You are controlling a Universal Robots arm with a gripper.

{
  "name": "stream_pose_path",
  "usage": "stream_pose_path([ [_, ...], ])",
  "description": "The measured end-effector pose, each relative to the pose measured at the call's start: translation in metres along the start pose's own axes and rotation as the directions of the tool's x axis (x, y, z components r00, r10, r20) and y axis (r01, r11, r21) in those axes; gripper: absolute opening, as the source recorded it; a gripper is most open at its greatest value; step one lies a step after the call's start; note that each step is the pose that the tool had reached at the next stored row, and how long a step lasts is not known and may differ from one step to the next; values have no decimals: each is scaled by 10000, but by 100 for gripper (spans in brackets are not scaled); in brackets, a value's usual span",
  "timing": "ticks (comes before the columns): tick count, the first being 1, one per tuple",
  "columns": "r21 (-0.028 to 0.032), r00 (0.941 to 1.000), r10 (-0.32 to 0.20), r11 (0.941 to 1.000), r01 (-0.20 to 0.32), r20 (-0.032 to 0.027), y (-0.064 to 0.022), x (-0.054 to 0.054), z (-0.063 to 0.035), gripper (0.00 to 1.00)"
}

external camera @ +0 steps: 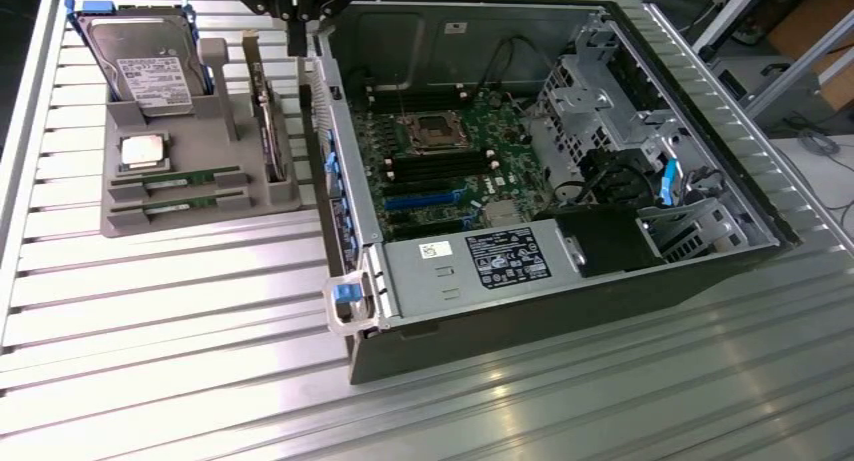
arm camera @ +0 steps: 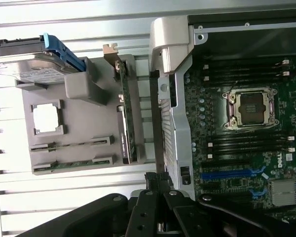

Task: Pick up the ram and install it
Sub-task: 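Reach for the ram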

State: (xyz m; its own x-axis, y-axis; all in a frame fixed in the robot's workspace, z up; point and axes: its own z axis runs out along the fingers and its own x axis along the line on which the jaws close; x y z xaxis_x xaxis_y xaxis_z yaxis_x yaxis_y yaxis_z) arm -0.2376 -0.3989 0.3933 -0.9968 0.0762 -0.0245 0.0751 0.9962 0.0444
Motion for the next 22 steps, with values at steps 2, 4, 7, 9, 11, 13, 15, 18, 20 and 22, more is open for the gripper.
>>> stream_pose_path([
  [2, 0, 10000, 1, 10000, -1, -1, -1, 17, -1, 11],
  [4, 0, 10000, 1, 10000, -1, 0, -3, 39, -1, 11],
  [7, 0, 10000, 0, 10000, 0, 0, -6, 75, -2, 11],
  [9, 1, 10000, 0, 10000, 0, -1, -7, 97, -3, 11],
  [11, 0, 10000, 0, 10000, 0, 0, -8, 110, -3, 11],
  [13, 0, 10000, 1, 10000, -1, 0, -10, 128, -4, 11],
  [15, 0, 10000, 0, 10000, 0, 0, -11, 147, -4, 11],
  [18, 1, 10000, 0, 10000, 0, -1, -13, 168, -5, 11],
  [20, 0, 10000, 0, 10000, 0, 0, -14, 183, -5, 11],
  [22, 0, 10000, 0, 10000, 0, 0, -15, 196, -5, 11],
])
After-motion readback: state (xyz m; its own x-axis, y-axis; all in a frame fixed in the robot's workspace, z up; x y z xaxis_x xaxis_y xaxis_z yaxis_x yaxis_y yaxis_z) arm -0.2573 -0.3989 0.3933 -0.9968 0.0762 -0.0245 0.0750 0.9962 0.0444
